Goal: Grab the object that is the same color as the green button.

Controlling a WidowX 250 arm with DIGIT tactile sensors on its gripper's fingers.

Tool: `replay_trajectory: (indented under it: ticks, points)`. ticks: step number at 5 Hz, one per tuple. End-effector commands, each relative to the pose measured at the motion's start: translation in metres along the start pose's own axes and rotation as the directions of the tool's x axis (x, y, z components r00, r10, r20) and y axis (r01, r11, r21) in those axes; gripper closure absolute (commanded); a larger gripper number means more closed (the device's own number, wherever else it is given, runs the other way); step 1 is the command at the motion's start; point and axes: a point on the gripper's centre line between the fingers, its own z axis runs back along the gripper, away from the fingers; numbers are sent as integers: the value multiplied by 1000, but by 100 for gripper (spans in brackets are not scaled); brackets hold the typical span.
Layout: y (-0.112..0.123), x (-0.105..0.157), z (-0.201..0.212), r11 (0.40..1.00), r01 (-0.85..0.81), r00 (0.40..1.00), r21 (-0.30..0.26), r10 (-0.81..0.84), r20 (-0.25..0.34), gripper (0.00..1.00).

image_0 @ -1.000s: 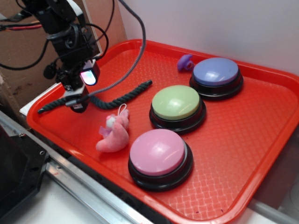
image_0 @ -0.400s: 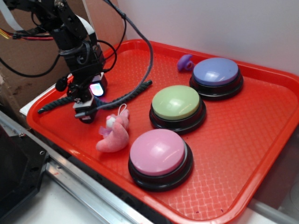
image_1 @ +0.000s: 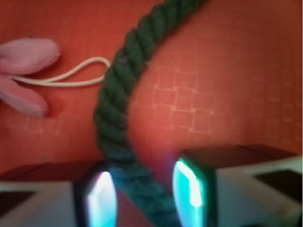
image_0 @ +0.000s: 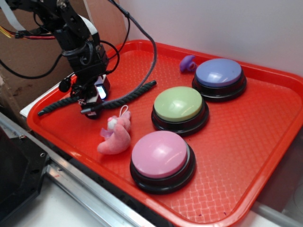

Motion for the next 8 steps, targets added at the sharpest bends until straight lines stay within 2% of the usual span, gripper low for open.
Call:
replay_trajectory:
  ticks: [1, 3, 4, 5, 6, 7, 8]
  points:
    - [-1, 7, 6, 999, 1, 1000, 34, -1, 3, 100]
    - [3, 11, 14, 995, -73, 996, 71, 76, -45, 100]
    - [3, 17, 57, 973, -219, 974, 71, 222, -39, 100]
    - [8, 21, 103, 887, -461, 887, 36, 462, -23, 100]
    - [12, 28, 135, 764, -645, 763, 22, 645, -43, 100]
    - [13, 38, 164, 640, -768, 638, 22, 768, -66, 100]
    - [13, 47, 186, 568, -822, 567, 42, 823, -37, 100]
